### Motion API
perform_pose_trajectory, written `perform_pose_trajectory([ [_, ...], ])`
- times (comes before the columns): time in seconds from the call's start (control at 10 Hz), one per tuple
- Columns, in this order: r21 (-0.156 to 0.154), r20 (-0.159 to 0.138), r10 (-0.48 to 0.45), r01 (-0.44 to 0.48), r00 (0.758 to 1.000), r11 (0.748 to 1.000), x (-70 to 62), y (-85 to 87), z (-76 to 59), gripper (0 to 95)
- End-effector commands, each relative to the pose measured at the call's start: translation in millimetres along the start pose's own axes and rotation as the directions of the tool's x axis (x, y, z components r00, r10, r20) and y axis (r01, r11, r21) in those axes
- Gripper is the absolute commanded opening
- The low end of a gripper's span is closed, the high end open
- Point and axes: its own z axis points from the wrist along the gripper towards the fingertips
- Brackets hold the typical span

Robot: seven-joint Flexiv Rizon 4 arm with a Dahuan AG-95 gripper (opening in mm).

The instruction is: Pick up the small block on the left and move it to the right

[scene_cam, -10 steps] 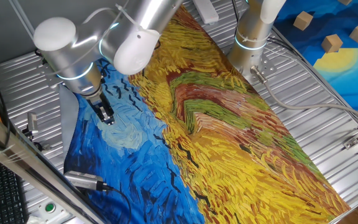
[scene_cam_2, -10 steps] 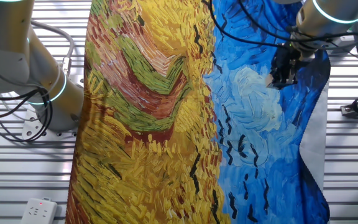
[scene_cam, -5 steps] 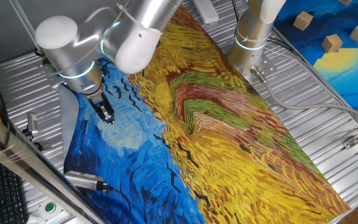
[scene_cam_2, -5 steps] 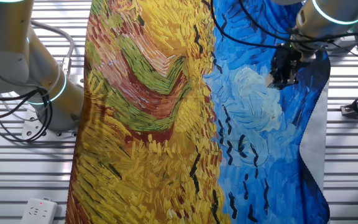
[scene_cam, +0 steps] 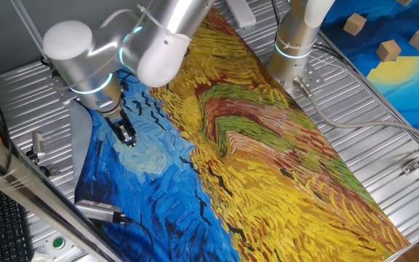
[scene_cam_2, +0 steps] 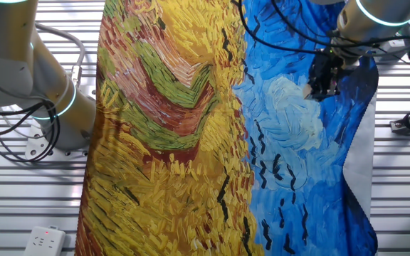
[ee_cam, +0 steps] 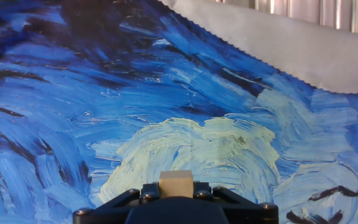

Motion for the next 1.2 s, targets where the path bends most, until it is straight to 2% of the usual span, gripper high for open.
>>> perform_pose_trajectory([
  [0.1,-0.014,0.0,0.012,-0.012,1.0,1.0,-7.5,9.3,1.3,0.0],
  [0.3,-0.013,-0.001,0.034,-0.034,0.999,0.999,-19.5,24.6,5.1,0.0],
  [0.5,-0.005,-0.004,0.081,-0.081,0.997,0.997,-39.9,57.5,12.2,0.0],
  [0.6,-0.002,-0.005,0.092,-0.092,0.996,0.996,-43.9,64.4,13.6,0.0],
  [0.7,-0.004,-0.005,0.096,-0.096,0.995,0.995,-48.3,69.3,14.6,0.0],
  [1.2,0.0,-0.006,0.096,-0.096,0.995,0.995,-50.4,70.6,13.9,0.0],
])
